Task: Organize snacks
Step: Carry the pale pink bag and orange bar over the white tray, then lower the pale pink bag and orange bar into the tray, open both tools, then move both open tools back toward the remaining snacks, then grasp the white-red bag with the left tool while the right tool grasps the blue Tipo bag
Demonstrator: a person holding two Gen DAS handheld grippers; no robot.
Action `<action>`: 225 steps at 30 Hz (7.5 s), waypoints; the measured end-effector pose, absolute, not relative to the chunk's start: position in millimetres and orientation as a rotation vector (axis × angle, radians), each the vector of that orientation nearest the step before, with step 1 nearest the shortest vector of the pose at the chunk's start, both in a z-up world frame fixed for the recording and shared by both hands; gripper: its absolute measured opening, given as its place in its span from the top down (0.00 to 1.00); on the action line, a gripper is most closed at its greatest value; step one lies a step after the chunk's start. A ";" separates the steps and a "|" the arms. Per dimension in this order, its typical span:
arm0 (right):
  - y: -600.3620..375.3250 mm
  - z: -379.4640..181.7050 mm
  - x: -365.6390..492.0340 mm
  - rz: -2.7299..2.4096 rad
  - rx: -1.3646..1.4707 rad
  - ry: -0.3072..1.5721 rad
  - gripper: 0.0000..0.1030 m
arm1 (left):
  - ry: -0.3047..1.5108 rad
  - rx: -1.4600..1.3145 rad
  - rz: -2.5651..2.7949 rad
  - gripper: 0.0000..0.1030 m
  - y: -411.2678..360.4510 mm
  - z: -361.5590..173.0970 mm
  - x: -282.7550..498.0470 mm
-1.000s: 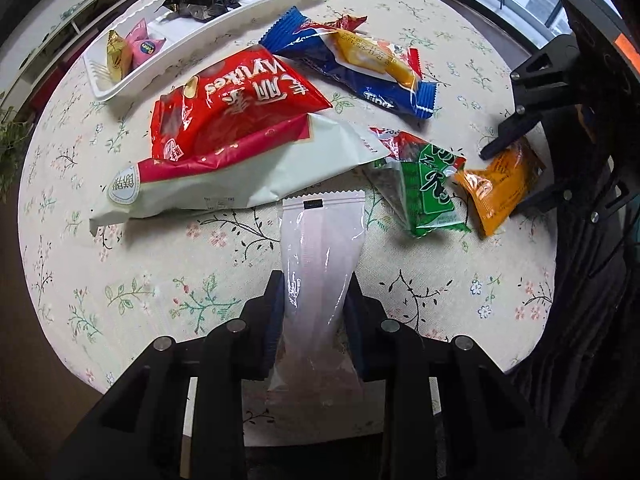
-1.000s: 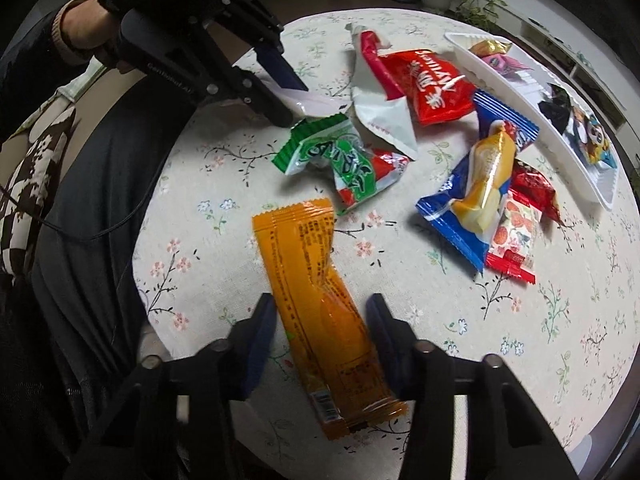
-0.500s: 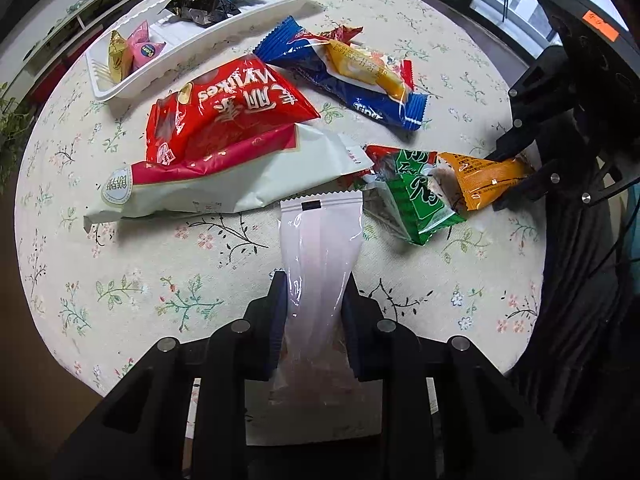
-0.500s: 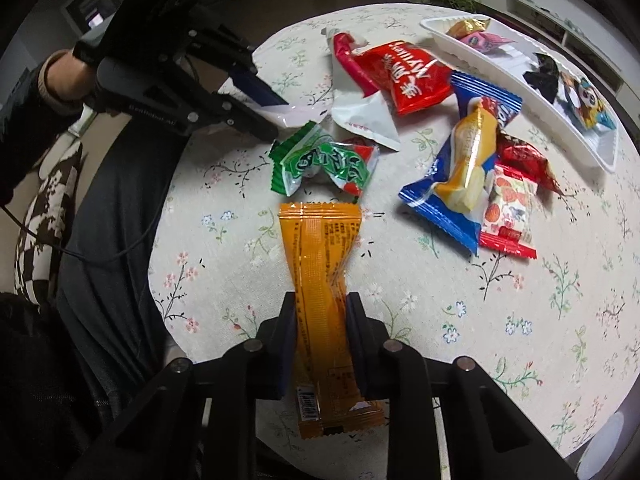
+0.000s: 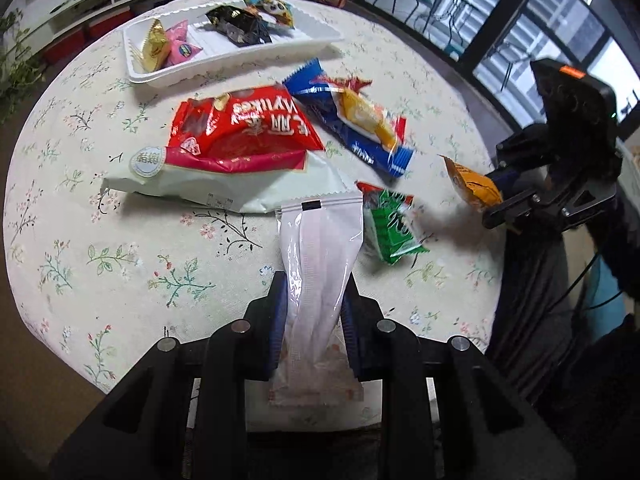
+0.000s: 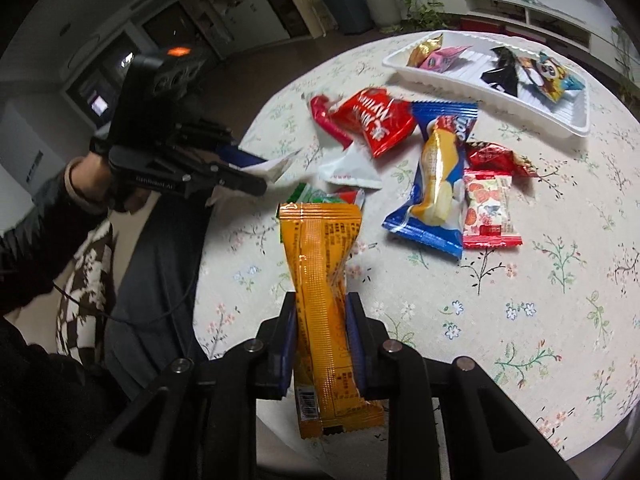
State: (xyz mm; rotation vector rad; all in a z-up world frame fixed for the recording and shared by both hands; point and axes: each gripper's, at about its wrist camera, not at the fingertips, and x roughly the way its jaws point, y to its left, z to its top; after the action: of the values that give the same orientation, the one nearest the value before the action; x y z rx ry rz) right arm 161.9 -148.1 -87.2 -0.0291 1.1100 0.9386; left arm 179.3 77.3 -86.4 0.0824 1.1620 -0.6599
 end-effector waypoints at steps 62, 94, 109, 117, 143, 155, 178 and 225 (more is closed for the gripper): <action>-150.3 -74.7 441.4 0.344 0.171 0.969 0.76 | 1.033 -0.309 -0.495 0.78 29.9 -81.5 509.7; -124.4 -87.4 440.2 0.299 0.011 0.966 0.71 | 1.102 -0.276 -0.424 0.76 20.3 -113.9 511.9; -132.4 -80.9 436.0 0.284 0.031 0.949 0.63 | 1.075 -0.266 -0.400 0.41 16.6 -106.0 511.9; -147.5 -56.1 423.3 0.288 0.087 0.876 0.40 | 1.035 -0.311 -0.395 0.27 30.5 -88.9 498.6; -223.9 -41.9 216.2 0.300 0.330 0.772 0.26 | 0.840 -0.312 -0.350 0.02 109.6 -17.8 275.6; -205.7 -58.1 174.2 0.321 0.345 0.794 0.26 | 0.948 -0.487 -0.135 0.02 87.8 -83.3 225.6; -208.6 -79.4 167.2 0.313 0.348 0.844 0.26 | 1.077 -0.364 -0.018 0.03 92.1 -114.2 254.8; -87.1 -115.1 234.5 0.435 -0.150 1.040 0.52 | 1.133 -0.011 -0.168 0.61 71.5 -110.8 233.1</action>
State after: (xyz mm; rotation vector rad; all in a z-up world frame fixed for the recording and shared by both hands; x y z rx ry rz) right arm 234.5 -87.1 -115.1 -0.1499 1.0403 0.4350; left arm 233.1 71.5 -110.8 -0.0115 1.1332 -0.1678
